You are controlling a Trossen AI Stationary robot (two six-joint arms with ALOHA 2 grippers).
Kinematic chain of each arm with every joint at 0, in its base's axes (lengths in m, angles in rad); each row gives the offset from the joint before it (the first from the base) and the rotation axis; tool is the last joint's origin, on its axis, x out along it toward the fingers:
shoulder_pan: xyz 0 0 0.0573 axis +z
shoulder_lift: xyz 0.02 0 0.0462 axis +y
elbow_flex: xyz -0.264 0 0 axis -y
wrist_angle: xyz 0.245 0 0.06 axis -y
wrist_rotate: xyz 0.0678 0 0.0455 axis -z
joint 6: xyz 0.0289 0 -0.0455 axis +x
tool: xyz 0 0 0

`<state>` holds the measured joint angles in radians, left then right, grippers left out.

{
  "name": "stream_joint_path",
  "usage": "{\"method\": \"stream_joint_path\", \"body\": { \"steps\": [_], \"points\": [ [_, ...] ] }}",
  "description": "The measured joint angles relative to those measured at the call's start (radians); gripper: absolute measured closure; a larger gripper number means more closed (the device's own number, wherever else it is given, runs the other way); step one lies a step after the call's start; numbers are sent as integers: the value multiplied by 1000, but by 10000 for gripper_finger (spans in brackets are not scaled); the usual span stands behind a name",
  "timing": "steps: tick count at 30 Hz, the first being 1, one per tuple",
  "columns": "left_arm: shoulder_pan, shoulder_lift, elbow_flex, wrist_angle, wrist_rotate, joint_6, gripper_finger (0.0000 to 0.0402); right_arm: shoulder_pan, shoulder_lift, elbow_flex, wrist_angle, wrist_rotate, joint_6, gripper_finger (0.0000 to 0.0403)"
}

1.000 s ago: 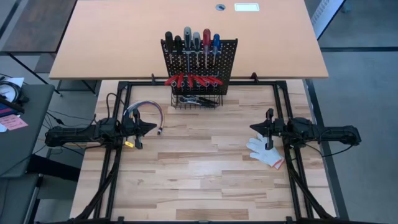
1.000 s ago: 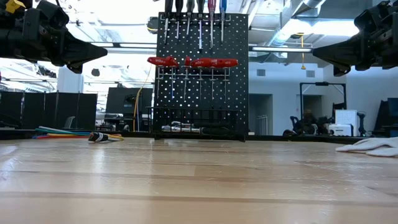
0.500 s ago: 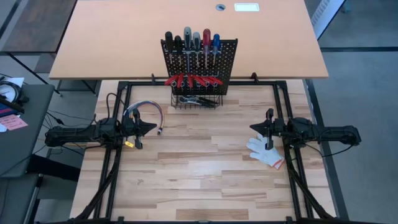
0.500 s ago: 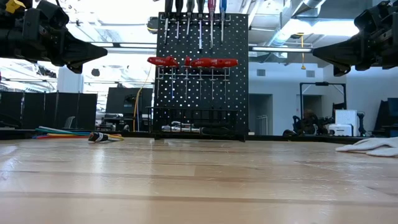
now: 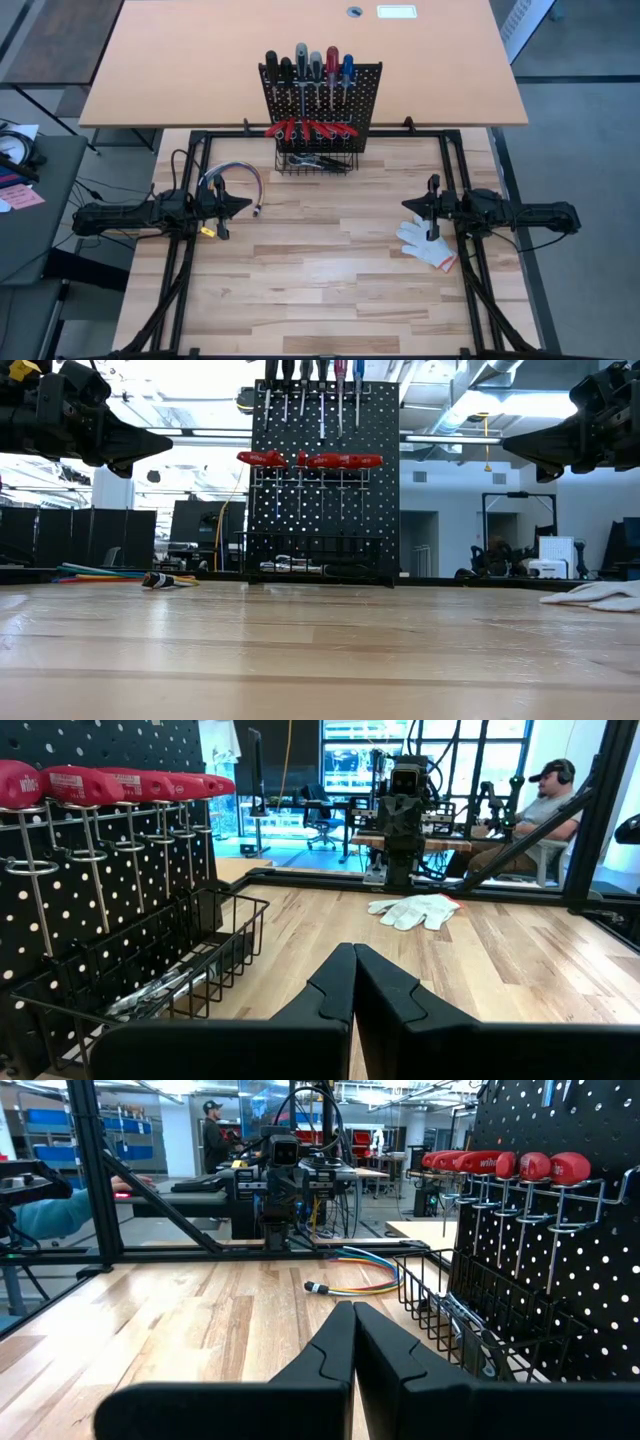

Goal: Hang tools onto peg board
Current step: Return to Home Position

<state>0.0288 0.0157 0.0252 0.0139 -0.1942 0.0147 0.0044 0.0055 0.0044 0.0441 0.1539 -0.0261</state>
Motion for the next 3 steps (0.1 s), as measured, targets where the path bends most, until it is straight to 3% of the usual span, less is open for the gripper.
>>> {"method": "stream_joint_path", "body": {
  "steps": [3],
  "points": [
    [0,0,0,0,0,0,401,0,0,0,0,0,0,390]
  ]
}}
